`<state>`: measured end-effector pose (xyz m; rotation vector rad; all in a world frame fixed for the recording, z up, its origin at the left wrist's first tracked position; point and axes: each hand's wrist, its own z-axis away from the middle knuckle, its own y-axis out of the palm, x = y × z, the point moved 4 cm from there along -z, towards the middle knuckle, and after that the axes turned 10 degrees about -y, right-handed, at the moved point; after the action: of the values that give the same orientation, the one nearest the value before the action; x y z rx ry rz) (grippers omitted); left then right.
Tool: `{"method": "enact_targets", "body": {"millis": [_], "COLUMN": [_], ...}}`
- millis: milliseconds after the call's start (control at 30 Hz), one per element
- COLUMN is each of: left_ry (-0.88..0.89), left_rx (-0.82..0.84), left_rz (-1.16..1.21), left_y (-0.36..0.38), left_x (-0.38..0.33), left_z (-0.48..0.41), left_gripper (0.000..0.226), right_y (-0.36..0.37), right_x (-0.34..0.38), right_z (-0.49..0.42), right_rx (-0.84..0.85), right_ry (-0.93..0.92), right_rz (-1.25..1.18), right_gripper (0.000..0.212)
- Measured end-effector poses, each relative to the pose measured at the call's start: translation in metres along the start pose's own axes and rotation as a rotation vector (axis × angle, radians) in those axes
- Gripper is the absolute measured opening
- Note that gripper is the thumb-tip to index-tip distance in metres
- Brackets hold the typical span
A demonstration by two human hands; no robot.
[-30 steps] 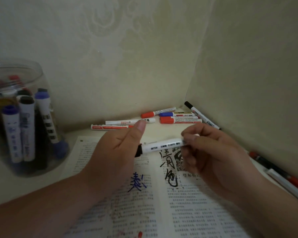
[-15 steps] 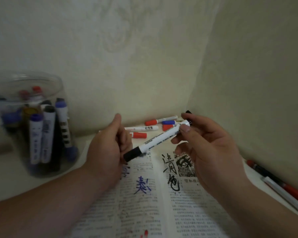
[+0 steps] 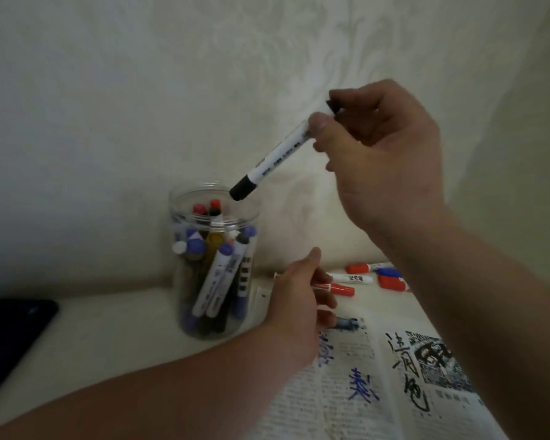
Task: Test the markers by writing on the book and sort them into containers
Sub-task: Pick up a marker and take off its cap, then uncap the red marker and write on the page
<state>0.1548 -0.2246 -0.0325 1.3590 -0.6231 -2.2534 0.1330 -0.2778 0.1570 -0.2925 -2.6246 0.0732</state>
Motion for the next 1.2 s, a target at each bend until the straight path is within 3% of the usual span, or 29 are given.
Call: {"method": "enact_targets", "body": {"millis": [233, 400, 533, 600, 733, 833, 900, 1000, 1100, 1200], "left_ry": [0.088, 0.129, 0.128, 0.118, 0.126, 0.175, 0.193, 0.219, 0.247, 0.281], "left_rx": [-0.056, -0.051, -0.048, -0.045, -0.026, 0.006, 0.002, -0.016, -0.004, 0.015], "left_rz": [-0.177, -0.218, -0.235, -0.218, -0.151, -0.146, -0.155, -0.167, -0.128, -0.127], "left_y": [0.000, 0.001, 0.001, 0.002, 0.002, 0.004, 0.004, 0.003, 0.003, 0.003], "left_x": [0.001, 0.002, 0.003, 0.003, 0.002, 0.002, 0.003, 0.005, 0.005, 0.006], "left_z": [-0.002, -0.004, -0.004, -0.004, -0.003, -0.003, -0.005, -0.008, -0.009, -0.011], "left_gripper": [0.014, 0.016, 0.018, 0.017, 0.011, 0.011, 0.013, 0.018, 0.024, 0.027], "right_y": [0.063, 0.076, 0.085, 0.079, 0.041, -0.011, -0.049, -0.095, -0.129, -0.155], "right_x": [-0.025, -0.012, -0.027, -0.030, -0.024, -0.040, -0.063, -0.101, -0.127, -0.138], "right_z": [0.005, 0.006, 0.017, 0.020, 0.006, 0.004, 0.014, 0.054, 0.092, 0.111], "right_rx": [0.520, 0.716, 0.951, 0.901, 0.478, 0.257, 0.338, 0.631, 0.749, 0.725], "right_ry": [-0.037, -0.114, -0.103, -0.084, -0.087, 0.081, 0.256, 0.514, 0.589, 0.567], "right_rz": [0.313, 0.312, 0.513, 0.476, 0.294, 0.296, 0.481, 0.779, 0.947, 1.039], "right_gripper": [0.013, 0.024, 0.041, 0.043, 0.035, 0.019, 0.012, 0.010, 0.013, 0.030]}}
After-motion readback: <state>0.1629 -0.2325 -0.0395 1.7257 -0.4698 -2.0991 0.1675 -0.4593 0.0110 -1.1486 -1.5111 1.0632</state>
